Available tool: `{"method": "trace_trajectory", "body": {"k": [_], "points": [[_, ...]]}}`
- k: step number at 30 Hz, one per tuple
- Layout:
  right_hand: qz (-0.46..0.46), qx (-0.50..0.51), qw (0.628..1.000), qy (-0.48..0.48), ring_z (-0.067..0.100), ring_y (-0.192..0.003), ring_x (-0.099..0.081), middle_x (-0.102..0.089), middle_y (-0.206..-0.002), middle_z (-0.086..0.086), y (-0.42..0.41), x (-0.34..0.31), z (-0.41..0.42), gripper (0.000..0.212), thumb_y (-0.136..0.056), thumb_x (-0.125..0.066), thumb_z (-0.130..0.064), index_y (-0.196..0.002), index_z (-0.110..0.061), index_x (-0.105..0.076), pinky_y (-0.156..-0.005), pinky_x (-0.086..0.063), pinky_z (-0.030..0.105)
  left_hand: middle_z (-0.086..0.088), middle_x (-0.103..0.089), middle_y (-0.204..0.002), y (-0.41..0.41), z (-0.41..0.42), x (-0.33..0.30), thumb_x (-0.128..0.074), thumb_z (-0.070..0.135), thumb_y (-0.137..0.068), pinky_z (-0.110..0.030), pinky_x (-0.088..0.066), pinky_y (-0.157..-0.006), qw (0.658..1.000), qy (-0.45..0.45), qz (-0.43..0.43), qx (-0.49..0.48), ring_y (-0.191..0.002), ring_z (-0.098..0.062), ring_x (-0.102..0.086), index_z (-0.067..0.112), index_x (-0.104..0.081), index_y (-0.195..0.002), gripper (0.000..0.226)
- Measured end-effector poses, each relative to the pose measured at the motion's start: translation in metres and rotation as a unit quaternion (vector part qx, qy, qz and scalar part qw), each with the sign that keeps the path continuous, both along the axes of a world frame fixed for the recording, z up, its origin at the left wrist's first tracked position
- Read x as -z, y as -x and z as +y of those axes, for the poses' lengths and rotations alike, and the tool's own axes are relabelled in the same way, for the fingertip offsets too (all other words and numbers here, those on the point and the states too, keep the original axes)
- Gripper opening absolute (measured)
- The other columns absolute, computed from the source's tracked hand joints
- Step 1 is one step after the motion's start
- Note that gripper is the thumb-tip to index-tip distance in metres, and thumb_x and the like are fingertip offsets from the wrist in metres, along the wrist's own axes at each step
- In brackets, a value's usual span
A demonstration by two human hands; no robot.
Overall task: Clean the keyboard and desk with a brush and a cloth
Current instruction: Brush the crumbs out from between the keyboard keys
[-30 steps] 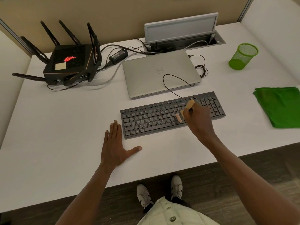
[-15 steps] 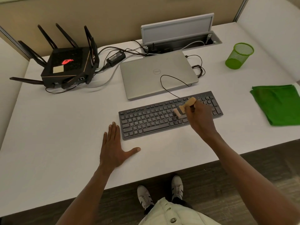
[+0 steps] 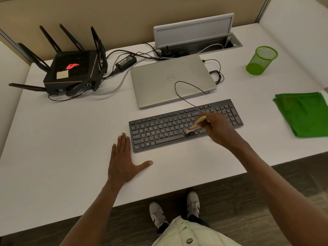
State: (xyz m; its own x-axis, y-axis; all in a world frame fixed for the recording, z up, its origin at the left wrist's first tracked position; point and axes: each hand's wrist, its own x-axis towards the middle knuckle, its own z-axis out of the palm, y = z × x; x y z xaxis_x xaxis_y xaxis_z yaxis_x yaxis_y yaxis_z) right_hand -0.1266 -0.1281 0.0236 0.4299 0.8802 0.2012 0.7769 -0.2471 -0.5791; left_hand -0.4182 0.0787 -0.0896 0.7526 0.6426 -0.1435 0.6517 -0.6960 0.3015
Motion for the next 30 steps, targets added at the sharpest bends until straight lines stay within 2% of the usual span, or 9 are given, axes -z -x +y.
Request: {"method": "trace_trajectory", "body": {"k": [3, 7, 15, 17, 19, 22, 27, 29, 30], "points": [[-0.024, -0.016, 0.999, 0.020, -0.005, -0.065, -0.053, -0.060, -0.076, -0.010, -0.001, 0.006, 0.000, 0.012, -0.091, -0.060, 0.002, -0.087, -0.008, -0.066, -0.059, -0.040, 0.010, -0.002, 0.018, -0.170, 0.000, 0.000, -0.001, -0.032, 0.106, -0.064, -0.041, 0.003, -0.128, 1.000, 0.002, 0.002, -0.001, -0.156, -0.014, 0.018, 0.010, 0.004, -0.163, 0.142], [-0.059, 0.010, 0.998, 0.036, 0.007, -0.061, -0.056, -0.064, -0.075, 0.000, -0.018, 0.002, -0.013, 0.011, -0.089, -0.062, 0.005, -0.085, -0.006, -0.066, -0.060, -0.036, 0.005, -0.002, 0.019, -0.169, 0.000, 0.000, -0.002, -0.031, 0.106, -0.064, -0.040, 0.004, -0.128, 1.000, 0.003, 0.000, 0.000, -0.156, -0.014, 0.018, 0.010, 0.005, -0.163, 0.142], [-0.042, -0.017, 0.999, 0.011, 0.001, -0.059, -0.052, -0.060, -0.071, -0.005, -0.012, 0.003, 0.000, 0.013, -0.092, -0.058, 0.002, -0.085, -0.006, -0.064, -0.056, -0.044, 0.017, -0.002, 0.020, -0.169, -0.001, -0.001, -0.002, -0.032, 0.106, -0.064, -0.040, 0.004, -0.128, 1.000, 0.004, -0.001, 0.000, -0.155, -0.013, 0.019, 0.010, 0.005, -0.163, 0.142], [-0.048, -0.009, 0.999, 0.022, -0.004, -0.059, -0.050, -0.059, -0.070, -0.004, -0.018, 0.004, -0.004, 0.015, -0.089, -0.059, 0.006, -0.082, -0.006, -0.063, -0.057, -0.039, 0.012, -0.003, 0.018, -0.169, -0.001, -0.001, -0.002, -0.032, 0.106, -0.065, -0.039, 0.004, -0.128, 1.000, -0.002, 0.000, 0.001, -0.156, -0.014, 0.018, 0.010, 0.004, -0.163, 0.142], [-0.065, 0.008, 0.997, 0.032, -0.008, -0.060, -0.049, -0.059, -0.069, -0.003, -0.026, -0.001, -0.013, 0.014, -0.085, -0.061, 0.009, -0.080, -0.004, -0.064, -0.057, -0.035, 0.005, -0.003, 0.018, -0.170, -0.001, 0.000, -0.002, -0.032, 0.106, -0.065, -0.040, 0.003, -0.128, 1.000, -0.003, 0.001, 0.001, -0.156, -0.015, 0.017, 0.009, 0.003, -0.163, 0.142], [-0.097, 0.046, 0.994, 0.038, 0.010, -0.059, -0.055, -0.064, -0.070, 0.005, -0.033, -0.006, -0.023, 0.014, -0.084, -0.063, 0.011, -0.083, -0.003, -0.066, -0.058, -0.030, 0.005, -0.003, 0.018, -0.170, -0.001, 0.000, -0.001, -0.033, 0.105, -0.065, -0.041, 0.002, -0.128, 1.000, -0.001, 0.001, -0.001, -0.156, -0.014, 0.018, 0.009, 0.003, -0.163, 0.142], [-0.082, 0.128, 0.988, 0.014, 0.017, -0.054, -0.058, -0.066, -0.066, 0.006, -0.016, -0.003, -0.015, 0.013, -0.091, -0.058, 0.000, -0.080, -0.003, -0.064, -0.049, -0.045, 0.026, -0.001, 0.020, -0.169, -0.001, -0.001, -0.002, -0.033, 0.105, -0.065, -0.040, 0.004, -0.128, 1.000, 0.001, -0.001, 0.001, -0.155, -0.013, 0.019, 0.010, 0.005, -0.163, 0.142], [-0.039, 0.160, 0.986, 0.006, 0.007, -0.046, -0.049, -0.060, -0.059, 0.003, -0.001, 0.000, -0.012, 0.019, -0.093, -0.054, -0.002, -0.075, -0.003, -0.061, -0.043, -0.034, 0.013, -0.002, 0.019, -0.169, -0.001, -0.001, -0.002, -0.033, 0.105, -0.065, -0.040, 0.004, -0.128, 1.000, 0.003, -0.003, 0.000, -0.156, -0.013, 0.018, 0.010, 0.004, -0.163, 0.142], [-0.019, 0.174, 0.985, 0.002, 0.003, -0.045, -0.047, -0.058, -0.057, 0.002, 0.006, 0.002, -0.011, 0.023, -0.095, -0.054, -0.003, -0.073, -0.003, -0.060, -0.043, -0.035, 0.012, -0.002, 0.019, -0.169, -0.001, -0.001, -0.002, -0.033, 0.105, -0.065, -0.040, 0.004, -0.128, 1.000, 0.004, -0.004, 0.000, -0.156, -0.013, 0.018, 0.010, 0.004, -0.163, 0.142]]}}
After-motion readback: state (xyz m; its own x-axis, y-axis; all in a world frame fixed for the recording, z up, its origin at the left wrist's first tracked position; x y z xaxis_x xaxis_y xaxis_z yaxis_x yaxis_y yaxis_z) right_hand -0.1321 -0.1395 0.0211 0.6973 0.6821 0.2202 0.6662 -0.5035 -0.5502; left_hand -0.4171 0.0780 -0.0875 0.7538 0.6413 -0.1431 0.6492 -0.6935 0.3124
